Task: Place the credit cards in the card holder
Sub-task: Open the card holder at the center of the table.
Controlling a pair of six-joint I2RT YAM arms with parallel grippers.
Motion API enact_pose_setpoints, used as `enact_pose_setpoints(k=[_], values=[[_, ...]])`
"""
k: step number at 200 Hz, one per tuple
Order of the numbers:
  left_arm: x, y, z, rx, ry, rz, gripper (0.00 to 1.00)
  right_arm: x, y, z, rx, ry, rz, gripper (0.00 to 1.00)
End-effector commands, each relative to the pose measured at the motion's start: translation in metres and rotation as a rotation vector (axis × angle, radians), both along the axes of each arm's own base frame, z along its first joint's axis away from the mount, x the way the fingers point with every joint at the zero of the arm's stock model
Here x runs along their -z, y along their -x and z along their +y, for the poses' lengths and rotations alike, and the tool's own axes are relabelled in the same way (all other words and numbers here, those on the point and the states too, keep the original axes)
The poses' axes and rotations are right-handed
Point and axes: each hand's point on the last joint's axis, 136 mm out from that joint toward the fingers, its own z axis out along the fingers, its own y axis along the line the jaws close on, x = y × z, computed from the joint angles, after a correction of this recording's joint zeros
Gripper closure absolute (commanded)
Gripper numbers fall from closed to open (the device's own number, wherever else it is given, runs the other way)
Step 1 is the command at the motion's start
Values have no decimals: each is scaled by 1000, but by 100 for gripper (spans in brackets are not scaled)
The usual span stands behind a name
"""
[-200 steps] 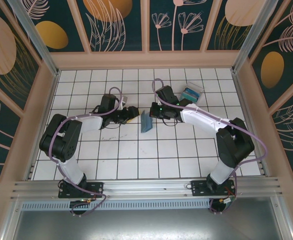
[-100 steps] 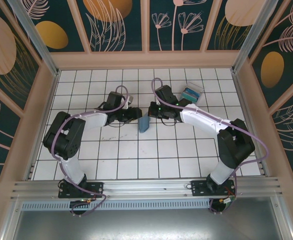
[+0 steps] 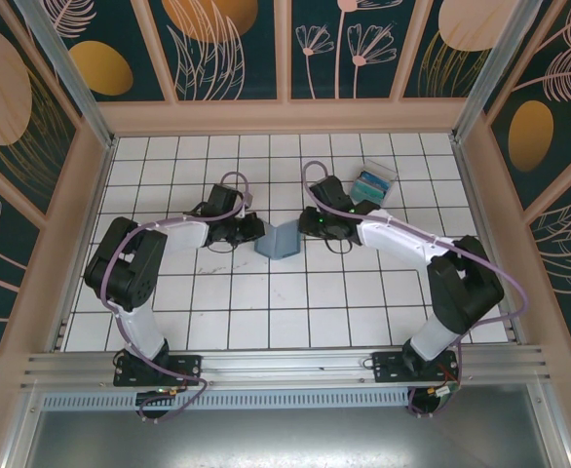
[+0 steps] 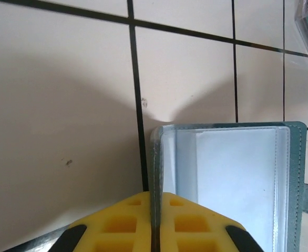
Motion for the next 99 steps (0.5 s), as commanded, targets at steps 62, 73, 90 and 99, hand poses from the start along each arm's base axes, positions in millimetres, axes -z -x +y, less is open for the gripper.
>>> enact_pose_setpoints(k=[62, 73, 90, 99], values=[[2, 2, -6, -58, 115, 10, 90, -104, 17, 42, -178, -235, -268, 65], [1, 1, -5, -66, 110, 4, 90, -104, 26, 71, -254, -311, -227, 66], [-3, 0, -5, -69, 112, 4, 89, -87, 37, 102, -307, -385, -142, 68], [-6, 0, -6, -68, 118, 0, 89, -74, 38, 110, -306, -373, -114, 71]])
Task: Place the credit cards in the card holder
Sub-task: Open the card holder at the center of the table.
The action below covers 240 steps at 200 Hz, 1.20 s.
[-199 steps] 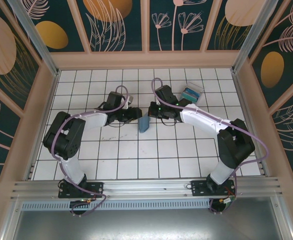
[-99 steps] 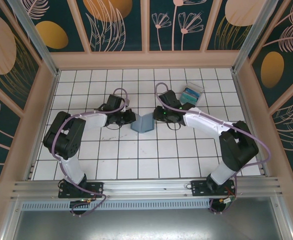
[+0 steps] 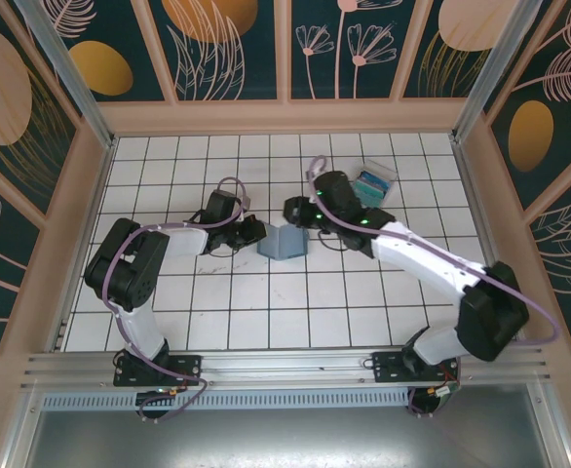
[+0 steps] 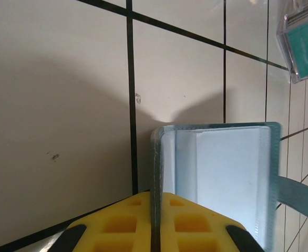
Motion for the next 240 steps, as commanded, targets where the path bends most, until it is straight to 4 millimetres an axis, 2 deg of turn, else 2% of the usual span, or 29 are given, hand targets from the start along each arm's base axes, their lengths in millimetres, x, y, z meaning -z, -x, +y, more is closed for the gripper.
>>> enact_pose_setpoints(k=[1, 12, 36, 62, 75, 112, 136, 147, 156, 159, 165, 192, 213, 222, 240], values=[[-7, 0, -1, -10, 20, -8, 89, 20, 14, 37, -100, -64, 101, 71], [-7, 0, 1, -16, 16, -14, 89, 42, 6, 34, -54, -3, 128, 74], [-1, 2, 2, -11, -2, 0, 87, 88, -23, -13, 129, 149, 192, 79], [-2, 0, 9, -29, -33, -37, 85, 123, -28, -44, 163, 215, 264, 79], [-1, -3, 13, -30, -68, -43, 83, 134, -28, -59, 198, 265, 280, 78], [-2, 1, 17, -36, -75, -59, 82, 144, -29, -90, 256, 322, 296, 77], [-1, 3, 12, -20, -43, -65, 82, 171, -29, -104, 244, 359, 303, 77], [-2, 4, 10, -20, -19, -76, 83, 179, -24, -99, 205, 341, 333, 77], [-2, 3, 10, -20, -16, -76, 83, 176, -24, -95, 190, 324, 333, 77], [-2, 3, 9, -18, -15, -74, 83, 174, -30, -103, 216, 317, 332, 76], [-1, 3, 8, -13, -17, -67, 84, 166, -33, -105, 226, 306, 314, 76], [-6, 3, 6, -3, -6, -71, 84, 112, -54, -107, 230, 260, 190, 67], [-9, 0, 5, -2, -11, -70, 84, 69, -69, -107, 86, 304, 23, 60], [-11, -1, 5, -9, -9, -71, 84, 58, -85, -122, 98, 403, -17, 59], [-17, -6, 1, -9, 12, -85, 84, 56, -120, -162, 155, 547, 34, 57]])
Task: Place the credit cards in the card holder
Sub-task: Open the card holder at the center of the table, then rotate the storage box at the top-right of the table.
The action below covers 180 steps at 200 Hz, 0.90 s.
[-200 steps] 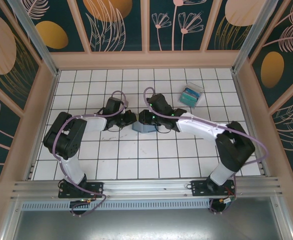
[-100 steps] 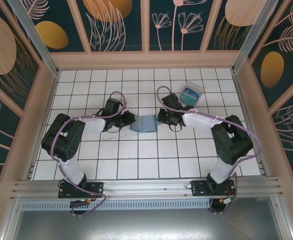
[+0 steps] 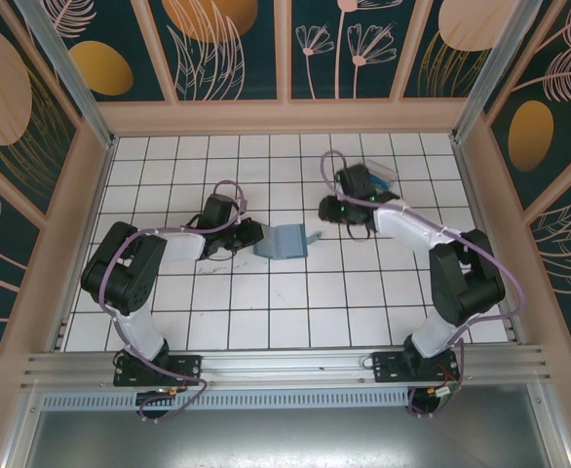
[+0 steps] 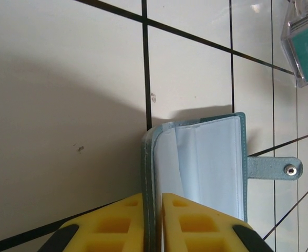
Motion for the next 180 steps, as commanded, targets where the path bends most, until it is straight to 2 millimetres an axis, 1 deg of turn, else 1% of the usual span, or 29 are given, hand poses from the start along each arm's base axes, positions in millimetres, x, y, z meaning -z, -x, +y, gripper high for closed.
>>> enact_pose_setpoints(k=[1, 9, 13, 23, 34, 44, 52, 71, 80, 94, 96, 101, 122, 127, 134, 140, 146, 156, 169, 180], values=[[-17, -9, -7, 10, 35, -32, 84, -23, -38, -44, -27, 207, -31, 56], [-18, -11, -10, 18, 40, -27, 84, -26, -50, -57, -3, 207, -25, 56], [-18, -12, -12, 23, 42, -25, 85, -30, -57, -67, 20, 206, -29, 56], [-18, -11, -15, 36, 54, -13, 85, -36, -67, -78, 34, 157, -33, 54], [-20, -11, -17, 48, 65, -10, 84, -41, -77, -85, 28, 125, -45, 53], [-19, -10, -18, 58, 59, -7, 84, -37, -85, -95, 24, 140, -42, 51], [-20, -10, -17, 65, 48, -9, 84, -34, -91, -100, 3, 166, -57, 48], [-21, -9, -16, 70, 38, -9, 84, -26, -98, -95, -121, 202, -109, 37], [-21, -8, -16, 69, 42, -12, 84, -23, -102, -94, -163, 206, -101, 35], [-21, -9, -16, 66, 41, -12, 84, -18, -114, -100, -173, 224, -93, 33], [-21, -9, -16, 65, 41, -10, 84, -14, -115, -101, -176, 224, -84, 32], [-21, -9, -17, 65, 44, -9, 84, -12, -120, -104, -178, 222, -80, 32], [-24, -10, -17, 59, 58, -9, 84, -4, -140, -120, -152, 264, -71, 31], [-24, -9, -17, 58, 58, -9, 84, -1, -144, -124, -147, 280, -68, 27], [-24, -10, -17, 57, 55, -9, 84, 3, -148, -129, -138, 303, -58, 24], [-24, -9, -16, 56, 52, -4, 84, 6, -150, -132, -135, 309, -49, 24], [-24, -9, -16, 58, 50, -2, 84, 11, -149, -131, -145, 298, -32, 24], [-25, -7, -16, 58, 51, -3, 84, 16, -147, -129, -158, 261, -10, 27], [-25, -5, -14, 55, 46, -4, 84, 21, -140, -126, -171, 206, 23, 30], [-21, -3, -13, 59, 35, 6, 84, 27, -131, -127, -169, 180, 53, 31]])
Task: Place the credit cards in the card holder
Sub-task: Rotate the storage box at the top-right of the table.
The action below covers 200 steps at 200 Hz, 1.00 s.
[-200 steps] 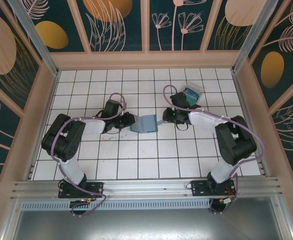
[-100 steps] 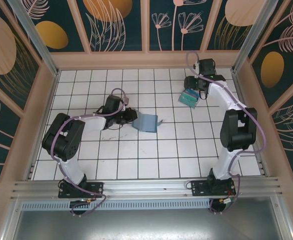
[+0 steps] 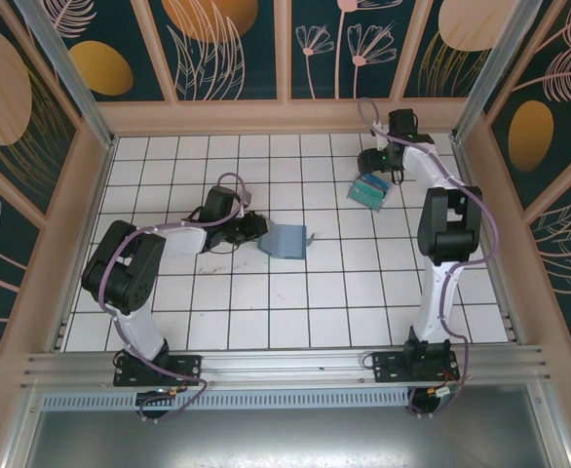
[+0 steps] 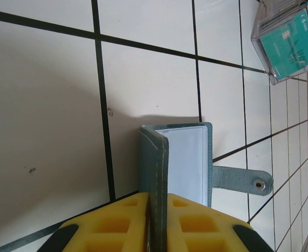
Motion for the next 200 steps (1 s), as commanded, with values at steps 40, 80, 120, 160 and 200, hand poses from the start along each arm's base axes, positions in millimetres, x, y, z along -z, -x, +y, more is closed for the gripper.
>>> enact_pose_setpoints(k=[40, 80, 120, 160, 200], values=[[1, 8, 0, 26, -8, 20, 84, 20, 40, -17, 48, -73, 147, 33], [-1, 11, 1, 30, -2, 19, 83, 10, 54, -8, 143, -196, 192, 33], [-2, 14, 3, 32, -9, 21, 83, -29, 83, 39, 112, -547, 135, 35], [-5, 16, 6, 20, -18, 9, 83, -28, 100, 25, 230, -508, 96, 35], [-7, 17, 7, 14, -14, 9, 83, -10, 83, 1, 267, -330, 75, 35]])
